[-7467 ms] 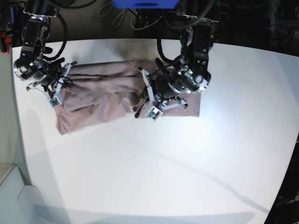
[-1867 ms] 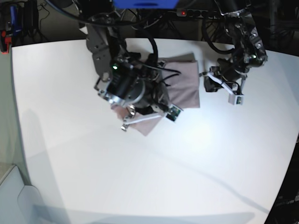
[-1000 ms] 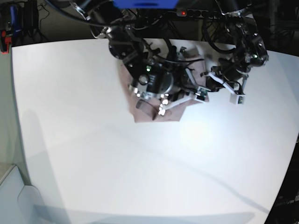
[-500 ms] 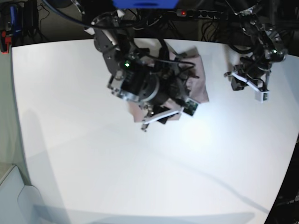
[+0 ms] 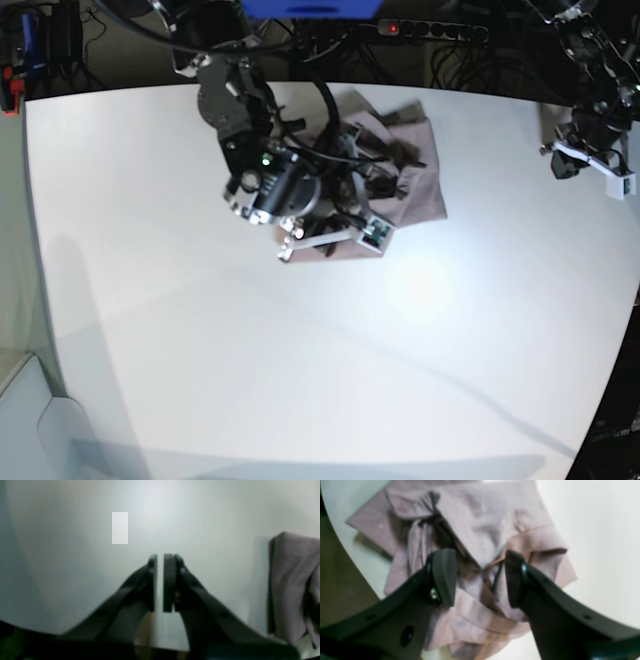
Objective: Layout the t-shirt on the table in an organized manner, then fold the t-shirt properly
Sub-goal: 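Grasp the folded end with the right gripper and fold it over the bundle, then release the shirt with the right gripper and move it aside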
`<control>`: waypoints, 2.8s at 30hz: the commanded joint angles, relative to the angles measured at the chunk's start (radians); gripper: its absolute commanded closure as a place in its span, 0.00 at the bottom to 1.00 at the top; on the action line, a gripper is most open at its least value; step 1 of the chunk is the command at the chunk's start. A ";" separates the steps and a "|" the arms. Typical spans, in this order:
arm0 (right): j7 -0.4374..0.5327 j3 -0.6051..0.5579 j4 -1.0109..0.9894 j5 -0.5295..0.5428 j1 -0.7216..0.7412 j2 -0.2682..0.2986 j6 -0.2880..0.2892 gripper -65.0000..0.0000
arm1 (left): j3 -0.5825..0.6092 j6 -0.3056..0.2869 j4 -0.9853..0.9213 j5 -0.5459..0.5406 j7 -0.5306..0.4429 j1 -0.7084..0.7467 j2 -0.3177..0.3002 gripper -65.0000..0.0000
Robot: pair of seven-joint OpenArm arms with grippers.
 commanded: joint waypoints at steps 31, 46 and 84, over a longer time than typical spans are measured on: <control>0.067 -0.129 0.018 0.111 0.077 -0.026 0.003 1.00 | 0.000 -0.005 0.018 -0.019 -0.017 0.015 -0.007 0.93; 0.248 -0.158 -0.177 0.329 0.210 -0.026 0.003 0.87 | 0.000 -0.005 0.026 -0.019 -0.017 0.068 -0.007 0.93; 0.241 0.206 0.012 0.565 -0.090 0.270 -0.166 1.00 | 0.000 -0.005 0.024 -0.019 -0.017 0.025 -0.032 0.93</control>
